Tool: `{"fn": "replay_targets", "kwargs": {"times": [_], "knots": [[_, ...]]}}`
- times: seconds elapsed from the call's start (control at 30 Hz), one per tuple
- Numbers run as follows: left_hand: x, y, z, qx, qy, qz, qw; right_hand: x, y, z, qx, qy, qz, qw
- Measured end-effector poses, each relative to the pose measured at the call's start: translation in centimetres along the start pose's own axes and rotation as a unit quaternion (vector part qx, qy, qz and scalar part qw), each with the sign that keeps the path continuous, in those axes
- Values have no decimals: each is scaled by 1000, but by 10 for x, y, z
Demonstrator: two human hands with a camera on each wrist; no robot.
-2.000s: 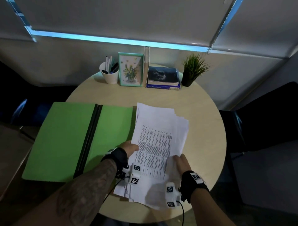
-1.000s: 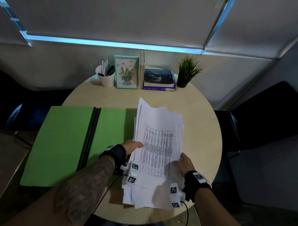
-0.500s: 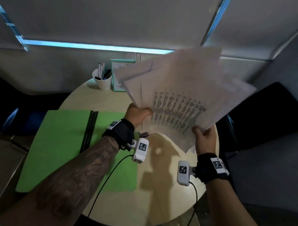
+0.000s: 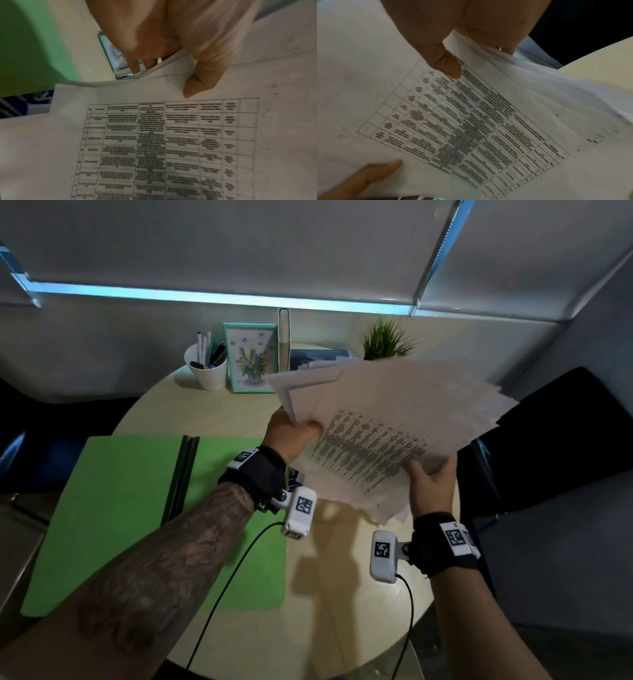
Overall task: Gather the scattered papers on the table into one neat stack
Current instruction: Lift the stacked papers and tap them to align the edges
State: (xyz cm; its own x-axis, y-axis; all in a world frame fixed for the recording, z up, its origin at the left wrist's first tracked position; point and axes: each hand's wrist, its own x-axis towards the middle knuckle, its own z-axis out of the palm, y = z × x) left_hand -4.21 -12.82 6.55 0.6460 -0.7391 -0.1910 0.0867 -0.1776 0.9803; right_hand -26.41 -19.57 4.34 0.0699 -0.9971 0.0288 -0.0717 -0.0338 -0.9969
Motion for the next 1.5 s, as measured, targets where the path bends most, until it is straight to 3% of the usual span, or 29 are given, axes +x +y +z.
{"fn": "replay_targets", "kwargs": {"times": [0.13,0.3,0.43,0.7,0.9,1.0,1.1,1.27,1.5], "knots": [[4,-2,10,10,-5,-16,1000,10,2,4,-30,11,0,999],[6,20,7,6,-36,70,997,22,-23,-5,-50,-2,-70,996],[6,29,1,-21,-42,75,996,20,-39,-10,-29,-6,-106,994],[-10,-28,-6,32,-20,-36,999,-2,17,3,-115,-66,-25,991],[0,0,-8,37,-13,41,998,21,-6,2,-83,-35,-62,994],[4,4,-20,0,5,61,998,19,-11,-6,-52,-71,-67,994],[3,-1,-24,-16,-10,44,999,14,-2,-5,-100,-113,-32,988],[-2,-4,-18,-47,-4,39,998,11,0,5,-63,-72,5,995],[-8,2,-11,-9,-16,58,998,1,-21,12,7,-1,19,1000]]}}
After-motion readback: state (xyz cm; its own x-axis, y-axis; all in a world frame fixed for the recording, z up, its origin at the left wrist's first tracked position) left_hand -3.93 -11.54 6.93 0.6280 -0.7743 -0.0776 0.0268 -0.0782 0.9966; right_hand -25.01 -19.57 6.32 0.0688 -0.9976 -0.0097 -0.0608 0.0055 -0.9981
